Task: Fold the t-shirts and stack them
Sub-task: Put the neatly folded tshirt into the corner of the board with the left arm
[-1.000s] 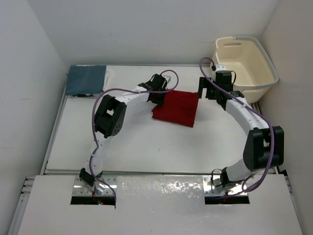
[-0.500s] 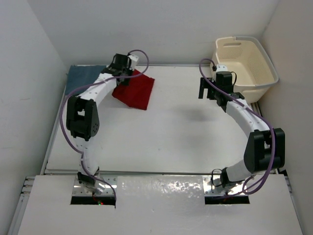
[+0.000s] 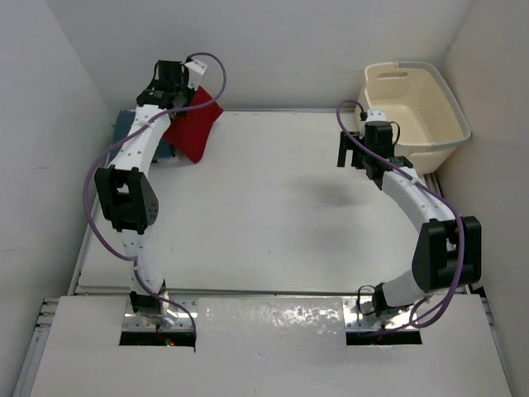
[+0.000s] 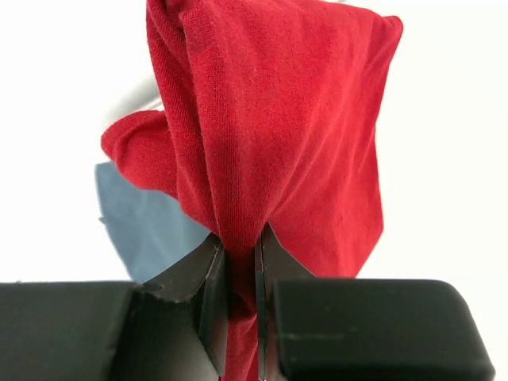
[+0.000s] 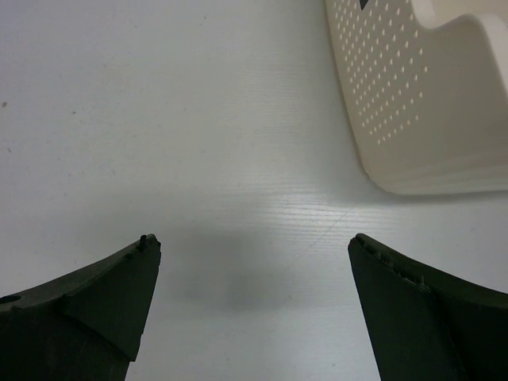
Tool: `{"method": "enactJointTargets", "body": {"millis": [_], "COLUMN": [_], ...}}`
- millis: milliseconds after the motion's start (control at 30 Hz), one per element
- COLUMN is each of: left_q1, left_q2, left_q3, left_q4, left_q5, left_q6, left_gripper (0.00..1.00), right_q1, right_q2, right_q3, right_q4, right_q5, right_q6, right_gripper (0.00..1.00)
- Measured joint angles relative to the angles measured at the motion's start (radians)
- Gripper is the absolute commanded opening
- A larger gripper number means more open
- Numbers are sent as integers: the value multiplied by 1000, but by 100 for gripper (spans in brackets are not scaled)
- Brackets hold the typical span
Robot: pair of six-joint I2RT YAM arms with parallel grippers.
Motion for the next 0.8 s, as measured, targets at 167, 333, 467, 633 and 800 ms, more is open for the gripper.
{"method": "enactJointTargets", "body": {"millis": [167, 333, 467, 633, 800], "left_q1": [29, 82, 145, 231, 298], "left_q2": [2, 33, 45, 89, 173], "left_q3": [48, 133, 149, 171, 198], "left_q4": [-18, -44, -48, -47, -21], "left_q5": [7, 40, 78, 145, 180], "left_q6": [29, 30, 35, 36, 31], "left_gripper": [0, 0, 0, 0, 0], "right_q1": [0, 0, 0, 0, 0], "right_q2": [3, 19, 28, 44, 68], "right_q3": [-1, -1, -1, -1, 0], "right_q4": [0, 0, 0, -4, -11], "right_q5": [8, 12, 14, 27, 25], "right_q6": [0, 0, 1, 1, 6], "right_gripper": [99, 99, 99, 99, 99]}}
